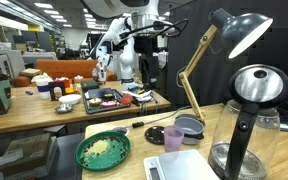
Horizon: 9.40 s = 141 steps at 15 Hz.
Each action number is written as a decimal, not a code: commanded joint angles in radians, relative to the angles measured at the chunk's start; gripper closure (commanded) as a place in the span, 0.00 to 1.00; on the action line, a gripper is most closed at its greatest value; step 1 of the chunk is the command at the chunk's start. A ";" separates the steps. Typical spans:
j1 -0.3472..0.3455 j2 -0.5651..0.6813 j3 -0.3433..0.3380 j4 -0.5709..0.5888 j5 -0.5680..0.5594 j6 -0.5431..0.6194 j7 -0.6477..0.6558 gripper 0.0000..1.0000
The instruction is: Place the lid on the gray dish
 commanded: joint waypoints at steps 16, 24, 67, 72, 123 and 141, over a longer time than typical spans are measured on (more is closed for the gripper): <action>-0.020 0.381 -0.048 0.416 0.199 -0.205 -0.323 0.00; -0.027 0.436 -0.062 0.433 0.191 -0.205 -0.319 0.00; -0.016 0.781 -0.033 0.741 0.186 -0.351 -0.411 0.92; -0.001 0.766 -0.035 0.725 0.173 -0.343 -0.410 0.92; -0.165 0.635 -0.083 0.911 0.306 -0.472 -0.313 0.67; -0.211 0.819 -0.074 1.161 0.317 -0.474 -0.280 0.92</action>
